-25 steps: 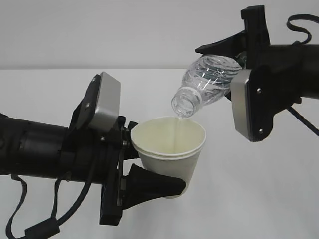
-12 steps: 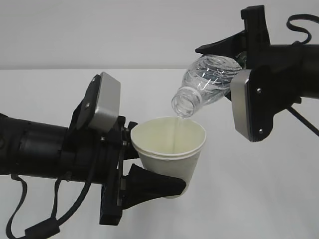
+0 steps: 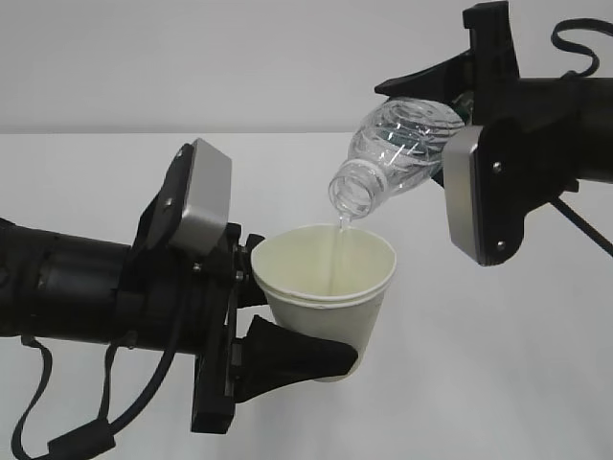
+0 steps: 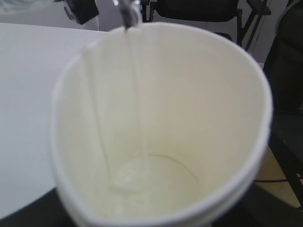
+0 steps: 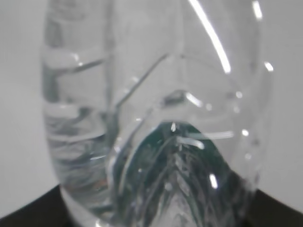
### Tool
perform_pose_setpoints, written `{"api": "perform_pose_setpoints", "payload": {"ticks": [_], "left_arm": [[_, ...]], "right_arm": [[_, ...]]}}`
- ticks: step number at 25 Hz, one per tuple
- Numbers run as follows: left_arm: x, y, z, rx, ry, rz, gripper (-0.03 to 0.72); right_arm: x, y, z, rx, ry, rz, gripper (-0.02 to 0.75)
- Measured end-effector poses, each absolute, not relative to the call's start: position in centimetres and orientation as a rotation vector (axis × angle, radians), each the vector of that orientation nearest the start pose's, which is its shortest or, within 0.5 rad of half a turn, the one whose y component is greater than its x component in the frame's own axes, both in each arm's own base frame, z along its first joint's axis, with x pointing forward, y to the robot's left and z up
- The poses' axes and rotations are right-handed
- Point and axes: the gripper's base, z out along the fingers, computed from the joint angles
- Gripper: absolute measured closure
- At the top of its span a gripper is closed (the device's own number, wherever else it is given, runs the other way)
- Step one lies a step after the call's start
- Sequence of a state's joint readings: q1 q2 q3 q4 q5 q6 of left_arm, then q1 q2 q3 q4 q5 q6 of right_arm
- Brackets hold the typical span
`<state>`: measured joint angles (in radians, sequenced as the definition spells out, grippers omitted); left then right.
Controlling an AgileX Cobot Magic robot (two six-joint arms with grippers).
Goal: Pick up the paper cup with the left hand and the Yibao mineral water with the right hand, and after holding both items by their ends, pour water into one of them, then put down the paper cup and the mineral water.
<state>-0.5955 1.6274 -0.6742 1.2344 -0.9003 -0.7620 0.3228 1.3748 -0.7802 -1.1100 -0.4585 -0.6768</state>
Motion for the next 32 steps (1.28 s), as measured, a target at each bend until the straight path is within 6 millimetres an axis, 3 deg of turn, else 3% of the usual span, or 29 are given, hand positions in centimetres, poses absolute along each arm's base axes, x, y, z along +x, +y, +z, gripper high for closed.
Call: {"api": "perform_pose_setpoints", "payload": {"ticks": [32], "left_arm": [[20.13,-21.74,19.83,1.314,1.536,-1.033,0.259]], "right_arm": [[26.69,12.72,28.26,-1.740,0.704,-0.614,0.322]]}}
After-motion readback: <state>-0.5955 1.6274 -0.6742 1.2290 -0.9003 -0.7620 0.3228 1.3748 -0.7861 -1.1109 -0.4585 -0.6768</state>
